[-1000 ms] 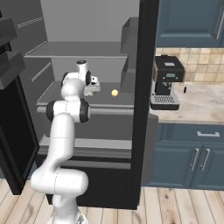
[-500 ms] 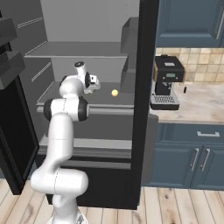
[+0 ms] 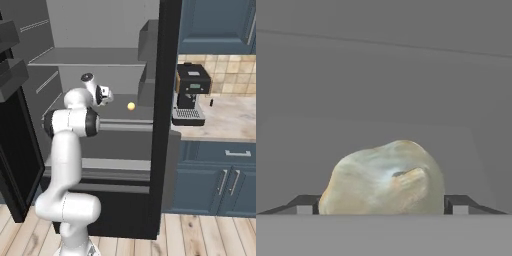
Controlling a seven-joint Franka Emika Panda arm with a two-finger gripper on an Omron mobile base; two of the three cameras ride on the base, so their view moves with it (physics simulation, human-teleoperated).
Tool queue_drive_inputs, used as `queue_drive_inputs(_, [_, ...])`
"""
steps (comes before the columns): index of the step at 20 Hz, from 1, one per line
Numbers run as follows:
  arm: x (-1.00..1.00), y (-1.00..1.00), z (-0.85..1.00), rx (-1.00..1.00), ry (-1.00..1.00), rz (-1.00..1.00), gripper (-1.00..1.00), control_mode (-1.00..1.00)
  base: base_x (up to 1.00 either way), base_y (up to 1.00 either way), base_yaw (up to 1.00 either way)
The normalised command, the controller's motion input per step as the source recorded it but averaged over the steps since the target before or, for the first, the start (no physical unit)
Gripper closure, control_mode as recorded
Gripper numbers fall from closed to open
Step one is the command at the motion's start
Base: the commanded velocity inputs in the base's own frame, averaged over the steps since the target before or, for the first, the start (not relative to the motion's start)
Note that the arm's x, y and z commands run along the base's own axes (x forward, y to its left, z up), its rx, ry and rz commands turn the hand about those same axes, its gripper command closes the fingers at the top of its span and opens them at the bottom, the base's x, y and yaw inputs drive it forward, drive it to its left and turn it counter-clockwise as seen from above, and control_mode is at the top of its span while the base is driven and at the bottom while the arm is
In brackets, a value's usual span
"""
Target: Retrieve the bottle and the shaker from the cabinet and place them next to the mixing bowl on the counter. Then add garlic from the fridge to the mixing bowl.
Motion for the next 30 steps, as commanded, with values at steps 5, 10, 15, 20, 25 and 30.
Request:
queue_drive_inputs(5, [-0.87, -0.11, 0.26, 0.05, -0.11, -0.01, 1.00, -1.00, 0.00, 0.00, 0.00])
queue_drive_inputs(10, [-0.96, -0.08, 0.00, 0.00, -0.10, -0.01, 1.00, -1.00, 0.00, 0.00, 0.00])
queue_drive_inputs(15, [-0.99, -0.11, 0.41, 0.00, -0.03, -0.04, 1.00, -1.00, 0.00, 0.00, 0.00])
queue_drive_inputs(20, [-1.00, -0.07, 0.64, 0.01, 0.00, -0.06, 1.00, -1.00, 0.00, 0.00, 0.00])
queue_drive_inputs(25, [-1.00, -0.10, 0.58, 0.01, 0.03, -0.09, 1.00, -1.00, 0.00, 0.00, 0.00])
queue_drive_inputs(30, [-1.00, -0.16, 0.42, 0.00, 0.08, -0.11, 1.00, -1.00, 0.00, 0.00, 0.00])
